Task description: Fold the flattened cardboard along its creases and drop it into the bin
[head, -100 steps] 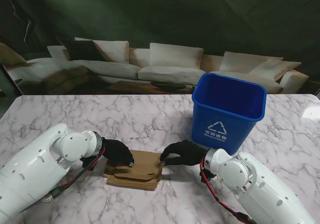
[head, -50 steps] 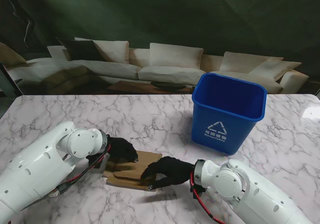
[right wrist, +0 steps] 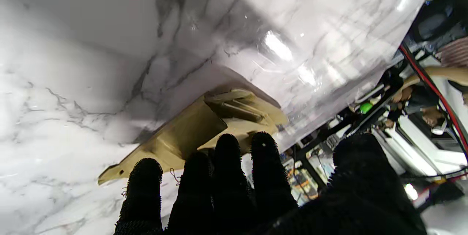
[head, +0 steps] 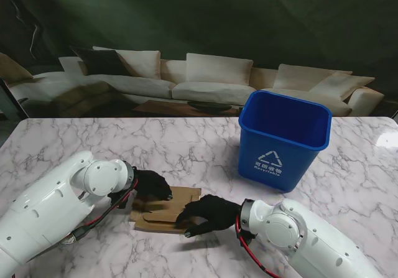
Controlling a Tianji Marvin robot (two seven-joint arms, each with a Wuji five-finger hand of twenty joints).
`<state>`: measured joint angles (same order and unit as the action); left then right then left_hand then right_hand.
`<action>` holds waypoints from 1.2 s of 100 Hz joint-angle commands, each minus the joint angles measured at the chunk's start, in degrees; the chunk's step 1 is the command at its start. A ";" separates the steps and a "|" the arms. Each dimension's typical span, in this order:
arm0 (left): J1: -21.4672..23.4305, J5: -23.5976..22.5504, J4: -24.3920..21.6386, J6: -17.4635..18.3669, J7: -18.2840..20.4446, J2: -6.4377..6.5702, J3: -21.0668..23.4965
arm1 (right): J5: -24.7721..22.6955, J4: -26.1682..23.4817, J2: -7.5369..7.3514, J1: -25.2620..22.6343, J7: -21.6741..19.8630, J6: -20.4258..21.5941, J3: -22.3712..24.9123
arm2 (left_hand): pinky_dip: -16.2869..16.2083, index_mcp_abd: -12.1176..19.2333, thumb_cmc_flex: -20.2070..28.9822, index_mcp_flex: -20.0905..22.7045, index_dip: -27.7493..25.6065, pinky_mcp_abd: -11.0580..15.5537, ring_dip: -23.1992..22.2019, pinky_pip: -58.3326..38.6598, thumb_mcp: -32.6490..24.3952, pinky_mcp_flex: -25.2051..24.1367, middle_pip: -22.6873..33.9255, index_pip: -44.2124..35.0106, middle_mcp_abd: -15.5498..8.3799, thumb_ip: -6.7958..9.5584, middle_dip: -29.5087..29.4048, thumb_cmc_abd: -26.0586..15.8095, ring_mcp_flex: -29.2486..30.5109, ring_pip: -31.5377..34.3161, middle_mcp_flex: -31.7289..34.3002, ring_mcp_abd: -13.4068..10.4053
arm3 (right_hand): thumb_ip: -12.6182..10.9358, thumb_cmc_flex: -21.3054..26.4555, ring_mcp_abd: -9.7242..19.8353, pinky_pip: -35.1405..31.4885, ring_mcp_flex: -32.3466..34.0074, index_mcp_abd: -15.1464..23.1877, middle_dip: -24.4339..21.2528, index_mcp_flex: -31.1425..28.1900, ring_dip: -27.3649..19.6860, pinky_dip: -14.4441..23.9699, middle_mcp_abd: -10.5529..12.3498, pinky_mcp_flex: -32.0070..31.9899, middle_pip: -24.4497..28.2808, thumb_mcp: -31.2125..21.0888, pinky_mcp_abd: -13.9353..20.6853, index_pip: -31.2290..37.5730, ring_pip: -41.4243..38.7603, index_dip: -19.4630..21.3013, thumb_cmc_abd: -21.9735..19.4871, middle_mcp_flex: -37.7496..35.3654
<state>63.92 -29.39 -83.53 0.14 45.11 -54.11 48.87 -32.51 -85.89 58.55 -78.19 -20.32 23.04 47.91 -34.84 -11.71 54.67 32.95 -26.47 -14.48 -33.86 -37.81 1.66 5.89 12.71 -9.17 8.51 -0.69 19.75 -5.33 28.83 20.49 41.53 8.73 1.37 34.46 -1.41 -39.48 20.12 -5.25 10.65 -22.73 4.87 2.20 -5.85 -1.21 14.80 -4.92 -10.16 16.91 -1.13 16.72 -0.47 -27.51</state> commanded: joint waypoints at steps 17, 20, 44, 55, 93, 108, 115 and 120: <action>1.15 0.29 2.67 -0.97 1.46 0.02 -1.74 | 1.40 -0.55 -0.67 -0.51 0.55 0.74 -0.59 | 0.76 -1.64 2.43 -1.25 0.78 -1.15 3.46 -2.83 0.54 -0.17 -6.36 0.05 3.84 -0.44 -2.01 -3.24 1.56 -5.05 -1.64 8.63 | 0.41 -0.35 1.39 -0.93 -1.17 1.51 0.41 -0.48 -0.24 0.73 1.05 -1.06 0.83 0.08 0.61 0.64 0.29 0.33 -1.18 1.83; 1.07 0.35 2.72 -1.05 1.45 0.01 -1.84 | 1.21 -0.63 -0.63 -0.56 0.79 0.83 -0.62 | 0.77 -1.60 2.50 -1.28 0.80 -1.15 3.45 -2.94 0.51 -0.13 -6.37 0.06 3.95 -0.43 -2.01 -3.27 1.57 -5.02 -1.65 8.59 | 0.41 -0.33 1.49 -0.78 -1.56 1.54 0.29 -0.45 -0.38 0.66 1.16 -1.22 0.59 0.08 0.78 0.62 0.50 0.34 -1.20 2.12; 0.76 0.98 3.12 -1.46 1.33 -0.08 -2.05 | -2.01 -2.94 -0.34 -2.67 3.80 3.37 1.57 | 0.90 -1.84 2.91 -1.25 0.86 -0.92 3.30 -3.64 0.47 -0.07 -6.35 0.01 4.15 -0.40 -1.97 -3.49 1.67 -4.75 -1.43 8.86 | 0.37 -0.04 1.48 -0.91 -1.86 1.28 -0.02 -0.58 -0.94 0.63 1.04 -0.61 0.10 0.05 1.19 0.78 0.92 0.50 -1.19 3.17; 0.74 1.03 3.18 -1.73 1.22 -0.13 -1.97 | -2.11 -3.55 -0.32 -3.09 4.33 4.83 1.84 | 1.01 -1.87 3.02 -1.30 0.90 -0.94 3.25 -3.83 0.51 -0.05 -6.36 0.02 4.27 -0.40 -1.96 -3.53 1.69 -4.66 -1.39 8.92 | 0.36 0.13 1.67 -1.33 -1.66 1.07 0.03 -0.62 -1.02 0.84 0.89 -0.26 0.27 0.03 1.84 0.83 0.89 0.54 -1.06 3.19; -0.85 2.94 4.72 -2.84 0.28 -0.53 -3.96 | 4.82 2.11 -0.19 2.74 2.04 3.42 -6.56 | 1.29 -1.96 3.13 -1.41 0.97 -0.86 3.18 -4.20 0.57 -0.09 -6.42 0.03 4.38 -0.39 -1.93 -3.64 1.60 -4.54 -1.44 8.98 | 0.37 0.30 0.90 -2.20 -0.22 -0.10 -0.08 0.23 -0.86 1.52 -0.61 0.71 0.27 0.07 2.21 0.28 0.21 0.19 -1.44 3.27; -0.68 3.04 4.59 -2.88 0.21 -0.55 -3.67 | 7.75 4.76 -0.35 5.18 -0.46 1.16 -9.37 | 1.39 -1.99 3.22 -1.29 0.96 -0.86 3.15 -4.29 0.52 -0.15 -6.40 -0.03 4.33 -0.37 -1.92 -3.62 1.64 -4.49 -1.36 9.03 | 0.44 0.40 0.02 -3.08 2.49 -0.49 -0.31 0.12 -0.12 2.03 -1.08 2.51 0.06 0.28 1.32 0.10 -1.39 -0.01 -1.89 1.40; -0.02 2.78 4.09 -2.70 0.16 -0.55 -2.74 | 7.91 5.40 -0.43 5.40 -1.05 0.30 -9.53 | 1.43 -1.82 3.08 -1.06 0.92 -0.82 3.15 -4.32 0.60 -0.14 -6.42 -0.15 4.23 -0.40 -1.92 -3.56 1.61 -4.49 -1.40 9.00 | 0.47 0.52 -0.85 -3.89 3.78 -0.70 -0.30 -0.16 0.45 2.52 -1.33 3.19 0.11 0.44 0.75 0.12 -2.36 -0.08 -1.98 0.71; 0.66 2.58 3.63 -2.43 -0.03 -0.59 -1.79 | 7.69 5.71 -0.50 5.37 -1.28 -0.10 -9.37 | 1.47 -1.77 3.03 -0.76 0.84 -0.83 3.18 -4.34 0.60 -0.13 -6.43 -0.32 4.12 -0.40 -1.91 -3.47 1.53 -4.54 -1.43 8.92 | 0.48 0.58 -0.99 -4.42 4.70 -0.68 -0.22 -0.43 0.86 2.84 -1.43 3.47 0.31 0.56 0.53 0.20 -2.98 -0.09 -2.00 0.18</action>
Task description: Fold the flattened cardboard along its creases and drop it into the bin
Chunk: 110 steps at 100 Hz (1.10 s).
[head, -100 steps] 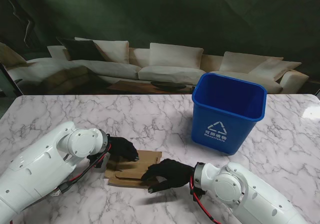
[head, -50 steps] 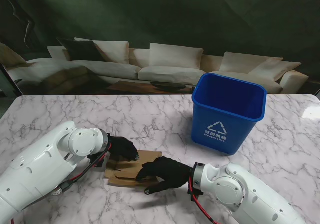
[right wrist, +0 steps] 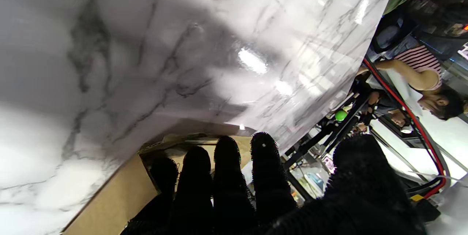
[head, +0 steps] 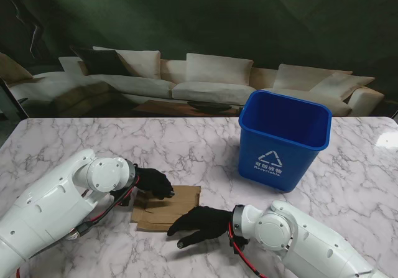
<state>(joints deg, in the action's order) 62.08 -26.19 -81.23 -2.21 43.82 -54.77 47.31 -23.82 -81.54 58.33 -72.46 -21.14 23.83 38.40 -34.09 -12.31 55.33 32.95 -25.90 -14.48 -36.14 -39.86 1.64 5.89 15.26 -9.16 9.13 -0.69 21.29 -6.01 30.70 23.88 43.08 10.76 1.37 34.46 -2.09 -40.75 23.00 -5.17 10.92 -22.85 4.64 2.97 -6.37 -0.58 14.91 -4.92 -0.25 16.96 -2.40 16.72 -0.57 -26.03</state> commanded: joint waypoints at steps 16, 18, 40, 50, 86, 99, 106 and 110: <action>5.88 -1.92 -0.64 1.05 -1.64 -0.54 4.05 | -2.09 1.84 -0.51 -0.91 -0.91 -1.50 1.25 | 0.58 -0.84 1.91 0.48 -0.22 -0.94 5.49 -2.78 0.69 -0.01 -9.31 -1.15 3.56 -0.41 -3.42 -2.10 -1.22 -8.15 -4.81 6.58 | 0.48 0.75 -1.02 -4.67 3.84 -0.81 -0.09 -0.89 2.40 3.10 -0.99 3.33 0.99 0.93 -9.81 0.28 -3.08 -0.15 -2.12 -2.71; 6.26 -2.15 -0.88 1.25 -2.12 -0.64 4.54 | -2.21 1.90 -0.54 -0.96 -0.98 -1.53 1.36 | 0.54 -0.76 1.90 0.52 -0.28 -0.91 5.47 -2.87 0.67 -0.12 -9.51 -1.21 3.64 -0.40 -3.42 -1.99 -1.65 -8.22 -5.69 6.38 | 0.49 0.77 -1.01 -4.75 3.92 -0.74 -0.05 -0.99 2.48 3.16 -0.95 3.33 1.06 0.98 -9.82 0.31 -3.12 -0.14 -2.10 -2.85; 8.12 -4.55 -2.08 2.87 -7.01 -1.65 7.41 | -3.30 2.96 -0.55 -0.76 -0.57 -1.15 1.55 | 1.68 0.61 0.89 -2.64 -0.77 0.33 6.76 -0.17 0.51 -2.80 -12.82 -0.13 4.04 -0.40 -4.16 -1.08 -9.16 -11.45 -20.28 5.01 | 0.46 0.94 -0.58 -4.68 3.66 -0.54 0.11 -1.33 2.74 3.47 -0.74 2.85 1.26 1.37 -9.70 0.49 -2.48 -0.16 -2.26 -3.12; 7.79 -4.02 -1.65 2.64 -8.65 -2.11 7.40 | -3.41 3.51 -0.50 -0.40 -0.39 -1.02 1.22 | 2.95 0.73 0.43 -4.60 -0.75 0.81 8.66 3.13 0.58 -4.18 -13.82 0.72 4.39 -0.47 -5.90 -0.99 -12.26 -13.43 -24.08 4.62 | 0.43 1.12 -0.39 -4.57 3.54 -0.52 0.16 -1.48 2.77 3.53 -0.66 2.80 1.31 1.48 -9.62 0.60 -2.24 -0.16 -2.28 -3.18; 3.05 0.56 1.88 1.42 -12.70 -3.81 3.27 | -3.15 4.95 -0.40 1.08 -0.09 -0.57 -0.81 | 3.61 0.77 -0.87 -9.34 -0.37 1.83 10.37 7.38 0.64 -5.43 -12.86 2.37 4.47 -0.50 -5.96 -0.40 -14.96 -14.58 -23.13 3.80 | 0.38 1.42 -0.03 -4.14 3.11 -0.39 0.29 -1.46 2.69 3.65 -0.44 2.71 1.44 2.01 -9.63 0.83 -1.80 -0.22 -2.42 -3.09; 0.11 2.73 3.97 -0.57 -12.24 -4.19 -0.13 | -3.43 4.83 -0.39 1.05 -0.03 -0.86 -0.67 | 3.23 0.55 -1.02 -10.08 -0.26 1.77 10.23 7.59 0.62 -4.78 -12.52 2.64 5.21 -0.51 -5.48 -0.30 -14.45 -14.19 -22.29 4.24 | 0.37 1.45 -0.03 -3.94 2.81 -0.48 0.26 -1.44 2.60 3.63 -0.44 2.55 1.36 2.18 -9.56 0.84 -1.64 -0.28 -2.52 -2.92; -0.95 3.47 4.93 -1.40 -11.92 -4.32 -1.57 | -3.81 4.88 -0.41 1.01 -0.03 -1.07 -0.51 | 3.02 0.45 -1.23 -10.92 -0.11 1.84 10.15 7.74 0.62 -4.71 -12.77 3.00 5.41 -0.52 -5.46 -0.36 -14.55 -14.12 -22.65 4.38 | 0.37 1.49 -0.11 -3.81 2.54 -0.60 0.20 -1.37 2.51 3.60 -0.57 2.43 1.22 2.26 -9.45 0.79 -1.50 -0.33 -2.50 -2.74; -1.49 3.57 5.41 -1.91 -11.86 -4.37 -2.33 | -3.98 4.95 -0.43 0.99 -0.02 -1.13 -0.45 | 2.88 0.32 -1.37 -11.22 -0.05 2.07 10.10 7.75 0.65 -4.52 -13.49 3.12 5.69 -0.53 -5.68 -0.37 -14.71 -14.10 -24.47 4.49 | 0.36 1.50 0.00 -3.71 2.41 -0.56 0.17 -1.37 2.46 3.57 -0.65 2.34 1.15 2.30 -9.43 0.77 -1.43 -0.36 -2.55 -2.69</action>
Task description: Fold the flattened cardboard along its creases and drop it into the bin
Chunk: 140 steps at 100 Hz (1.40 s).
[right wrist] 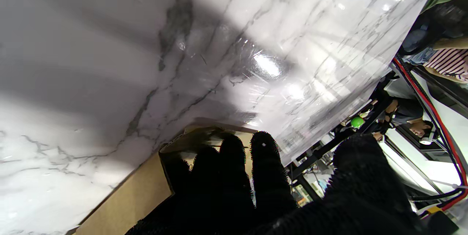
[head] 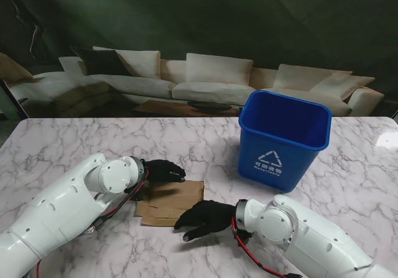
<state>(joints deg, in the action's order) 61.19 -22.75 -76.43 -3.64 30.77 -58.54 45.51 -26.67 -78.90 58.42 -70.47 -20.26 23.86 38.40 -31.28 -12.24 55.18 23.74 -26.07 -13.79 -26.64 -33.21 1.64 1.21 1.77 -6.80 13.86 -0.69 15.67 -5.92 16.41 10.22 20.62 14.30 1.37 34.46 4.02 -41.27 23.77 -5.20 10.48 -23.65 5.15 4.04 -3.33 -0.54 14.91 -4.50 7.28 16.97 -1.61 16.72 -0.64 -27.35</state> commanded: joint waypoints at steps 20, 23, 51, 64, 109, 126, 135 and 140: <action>-1.97 1.32 2.15 -3.80 1.17 -0.97 -2.54 | -2.28 2.78 -0.47 -1.02 -0.37 -1.40 -0.21 | -0.47 -1.76 -1.74 -6.22 0.89 1.91 0.02 0.20 0.64 1.31 -0.79 2.51 3.95 -0.50 -1.43 0.28 -0.01 0.63 -5.21 2.17 | 0.36 1.58 -5.85 -2.05 -0.26 -0.73 0.37 -0.60 1.27 2.03 -3.87 1.12 0.62 2.15 -16.34 0.68 -1.17 -0.51 -2.55 -0.74; -2.07 1.70 2.19 -4.13 1.47 -0.96 -2.67 | -2.42 2.87 -0.46 -0.95 -0.28 -1.46 -0.25 | -0.74 -2.09 -1.71 -6.93 1.07 1.75 -0.36 -0.58 0.54 1.52 -0.40 2.79 4.18 -0.43 -1.42 0.36 0.60 1.27 -3.89 2.41 | 0.36 1.59 -5.87 -1.94 -0.27 -0.72 0.35 -0.63 1.21 1.98 -3.88 1.09 0.58 2.18 -16.32 0.67 -1.15 -0.52 -2.55 -0.68; -2.82 4.26 2.13 -6.76 4.01 -0.67 -3.95 | -3.92 4.26 -0.19 0.25 0.65 -2.46 -0.95 | -4.31 -3.03 -1.84 -8.56 2.53 -0.37 -9.66 -12.39 0.46 5.42 1.94 3.52 6.30 -0.28 2.48 0.11 8.42 9.79 5.92 5.07 | 0.33 1.67 -5.66 -1.16 -1.63 -1.05 0.13 -0.29 0.54 1.54 -4.11 0.72 0.03 2.50 -15.84 0.38 -0.58 -0.71 -2.75 0.59; -3.01 5.78 2.00 -9.06 5.06 -0.59 -4.16 | -4.92 4.61 -0.27 0.58 0.62 -3.15 -1.06 | -5.69 -4.39 -1.58 -8.76 3.11 -1.31 -13.87 -17.32 0.41 7.39 1.33 3.60 8.29 -0.21 1.43 0.09 11.36 13.83 5.99 5.98 | 0.34 1.64 -5.57 -0.82 -2.30 -1.16 -0.15 -0.23 0.21 1.35 -4.36 0.34 -0.53 2.67 -15.64 0.23 -0.27 -0.83 -2.80 1.08; -1.55 12.95 0.67 -16.33 5.63 -1.26 -1.30 | -8.44 5.29 -0.37 2.04 0.92 -6.51 -2.49 | -10.23 -7.02 -2.20 -10.94 2.99 -6.04 -20.19 -27.92 0.44 12.90 2.82 4.21 10.15 -0.04 1.81 0.70 19.46 21.00 14.96 9.38 | 0.30 1.49 -5.39 2.32 -5.56 -2.51 -2.55 1.41 -1.65 -0.65 -5.01 -1.55 -5.37 3.38 -14.46 -1.73 1.91 -2.04 -2.95 4.29; -1.23 16.23 0.93 -18.12 5.86 -1.65 -0.47 | -8.84 5.67 -0.35 2.60 0.96 -7.34 -3.28 | -4.54 -9.11 -2.35 -10.84 2.99 -5.54 -10.14 -22.93 0.46 13.10 2.56 3.59 10.05 -0.10 0.91 0.94 18.44 11.69 15.81 10.23 | 0.29 1.47 -5.43 3.53 -6.50 -2.89 -4.26 1.89 -2.38 -1.71 -5.31 -2.07 -8.66 3.67 -14.07 -2.38 2.26 -2.50 -3.06 4.26; -1.01 17.11 0.88 -18.50 5.86 -1.76 -0.14 | -9.14 4.36 -0.52 2.09 0.27 -8.13 -2.67 | -3.06 -11.48 -1.52 -10.83 2.57 -4.24 -7.54 -23.46 0.34 14.57 2.53 3.36 9.20 0.11 0.31 2.51 19.66 10.97 16.75 9.01 | 0.28 1.51 -5.46 3.78 -6.79 -2.92 -4.85 2.02 -2.60 -2.02 -5.44 -2.14 -9.81 3.75 -14.00 -2.50 2.37 -2.58 -3.09 3.92; -0.87 17.55 0.85 -18.68 5.89 -1.82 0.06 | -9.27 3.84 -0.58 1.85 -0.05 -8.48 -2.38 | -2.86 -12.69 -0.52 -10.58 2.44 -3.78 -7.17 -23.95 0.16 15.67 2.87 3.21 8.59 0.27 0.34 4.18 20.72 11.19 17.82 8.27 | 0.28 1.52 -5.42 3.95 -6.87 -2.92 -5.45 2.03 -2.76 -2.26 -5.33 -2.21 -10.98 3.83 -13.86 -2.53 2.42 -2.61 -3.11 3.49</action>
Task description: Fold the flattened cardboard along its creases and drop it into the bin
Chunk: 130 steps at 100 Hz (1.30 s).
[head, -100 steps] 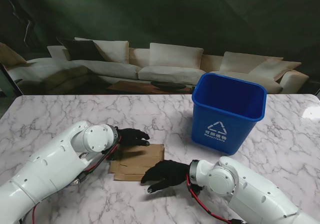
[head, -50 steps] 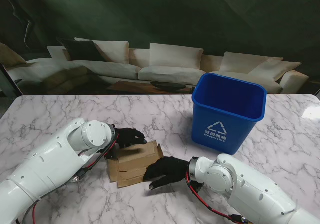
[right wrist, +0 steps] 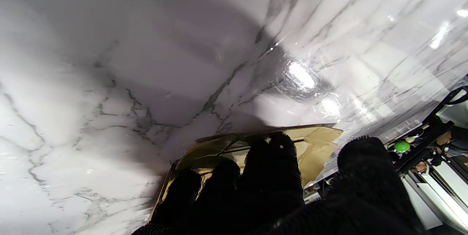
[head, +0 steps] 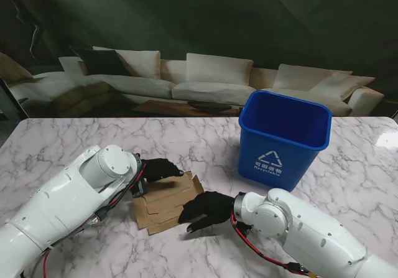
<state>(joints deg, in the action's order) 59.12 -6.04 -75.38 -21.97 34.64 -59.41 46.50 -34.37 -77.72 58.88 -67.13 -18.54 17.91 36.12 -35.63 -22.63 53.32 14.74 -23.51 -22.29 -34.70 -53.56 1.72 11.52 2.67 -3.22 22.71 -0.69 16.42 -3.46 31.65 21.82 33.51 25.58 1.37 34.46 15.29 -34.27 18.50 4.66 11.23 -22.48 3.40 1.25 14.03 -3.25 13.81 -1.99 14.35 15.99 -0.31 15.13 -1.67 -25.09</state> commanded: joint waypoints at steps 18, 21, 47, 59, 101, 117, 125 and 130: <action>1.53 1.68 0.05 -0.62 1.71 -1.18 -0.43 | -1.62 2.30 -1.04 -1.69 -1.84 -2.72 0.17 | 3.38 -5.20 7.63 -0.78 -0.94 6.39 2.81 -6.07 -0.47 9.51 3.08 -1.27 -2.94 1.89 0.52 7.45 9.79 0.81 9.58 -6.02 | 0.24 1.69 -16.57 -2.86 -1.72 -12.80 -7.23 0.90 -1.24 0.14 -22.59 0.41 -11.94 1.38 -20.95 -1.58 1.17 -1.03 -2.18 0.13; 1.72 1.96 0.07 -0.62 1.52 -1.27 -0.20 | -1.62 2.30 -1.02 -1.71 -1.80 -2.75 0.19 | 3.46 -5.56 8.64 -0.30 -1.06 6.37 2.89 -6.40 -0.71 10.15 3.48 -1.52 -3.33 2.08 0.77 8.14 10.55 1.04 10.55 -6.43 | 0.25 1.68 -16.49 -2.83 -1.72 -12.72 -7.31 0.82 -1.25 0.09 -22.61 0.39 -12.11 1.42 -20.91 -1.54 1.16 -1.01 -2.16 0.00; -0.16 -0.26 2.27 4.27 2.87 -0.88 -2.94 | -1.66 2.44 -0.89 -1.84 -1.32 -2.88 0.23 | 6.42 -1.07 16.50 7.74 -5.50 11.18 2.48 -8.52 -1.62 16.38 14.55 -7.18 -11.22 3.93 6.53 14.99 16.17 3.61 12.08 -12.92 | 0.23 1.84 -16.41 -2.62 -1.84 -12.69 -7.81 0.91 -1.37 -0.22 -22.61 0.35 -13.19 1.46 -20.82 -1.44 1.22 -0.93 -2.29 -0.51; -0.86 -1.34 2.90 5.88 2.79 -0.85 -4.36 | -1.61 2.62 -0.78 -1.91 -0.97 -2.99 0.29 | 5.93 3.00 20.32 8.46 -9.41 12.93 0.04 -8.72 -3.78 17.83 12.40 -8.37 -15.06 4.14 16.31 18.89 16.95 4.58 14.52 -14.49 | 0.24 1.87 -16.39 -2.69 -1.95 -12.71 -7.86 1.00 -1.41 -0.27 -22.56 0.49 -13.37 1.50 -20.87 -1.42 1.24 -0.89 -2.30 -0.47; 1.08 -5.74 2.14 6.08 -2.15 -1.41 -3.87 | -3.18 1.65 -0.21 -4.61 2.37 -1.77 3.96 | 4.19 12.35 20.65 19.98 -21.98 14.47 -3.85 -13.51 -19.36 25.17 7.41 -21.58 -18.15 -0.05 25.15 24.62 23.85 9.34 27.24 -15.31 | 0.07 2.48 -16.05 -4.61 -1.45 -12.65 -6.73 1.07 -1.40 0.51 -21.97 1.64 -11.42 1.25 -21.23 -0.37 1.13 -0.20 -2.09 -0.38; 3.48 -8.66 1.05 6.63 -5.11 -1.55 -0.80 | -2.96 -0.58 0.01 -7.03 2.98 -1.62 7.39 | 3.79 15.04 20.65 22.29 -21.87 14.55 -5.14 -14.98 -19.80 25.97 7.89 -25.93 -18.73 -0.05 28.05 24.97 24.55 11.04 28.37 -15.29 | -0.02 2.48 -16.07 -7.61 -0.29 -12.20 -2.97 0.77 -1.03 2.54 -21.38 2.45 -4.11 0.88 -22.08 0.77 0.85 0.28 -1.79 2.09; 4.44 -9.82 0.83 6.82 -6.42 -1.65 0.62 | -1.83 -1.90 0.27 -8.50 3.47 -1.44 9.30 | 3.68 15.17 20.65 22.40 -21.60 14.58 -5.37 -15.38 -19.75 26.33 7.92 -26.65 -18.70 -0.02 28.36 24.94 24.79 11.33 28.61 -15.12 | -0.04 2.39 -16.15 -8.83 0.25 -11.59 -1.16 0.55 -0.50 3.49 -21.08 2.72 -0.23 0.62 -22.72 1.52 0.49 0.67 -1.47 3.30; 5.14 -10.27 0.52 6.86 -7.15 -1.71 1.66 | -1.10 -2.79 0.42 -9.50 3.88 -1.03 10.56 | 3.67 15.17 20.65 22.39 -21.27 14.50 -5.47 -15.51 -19.70 26.38 7.84 -27.05 -18.62 0.00 28.42 24.96 24.81 11.43 28.67 -14.97 | -0.10 2.28 -16.15 -9.52 0.72 -10.94 -0.56 0.29 -0.14 3.98 -20.84 3.16 1.22 0.46 -23.39 2.12 0.21 1.02 -1.14 3.45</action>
<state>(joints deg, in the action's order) 63.03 -16.64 -74.54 -15.26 27.03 -60.81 47.85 -36.03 -80.30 59.60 -75.64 -15.38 17.47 45.83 -30.66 -12.30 70.24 33.26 -44.83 -10.77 -39.57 -65.81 -15.44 35.59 9.79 -26.53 6.29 -1.32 43.67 20.17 54.66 31.22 58.02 10.72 1.37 35.35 4.17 -37.92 18.06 -2.70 11.91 -22.63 2.31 1.41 3.26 -2.16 17.70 -1.84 2.40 17.59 -0.31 15.24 -1.68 -26.06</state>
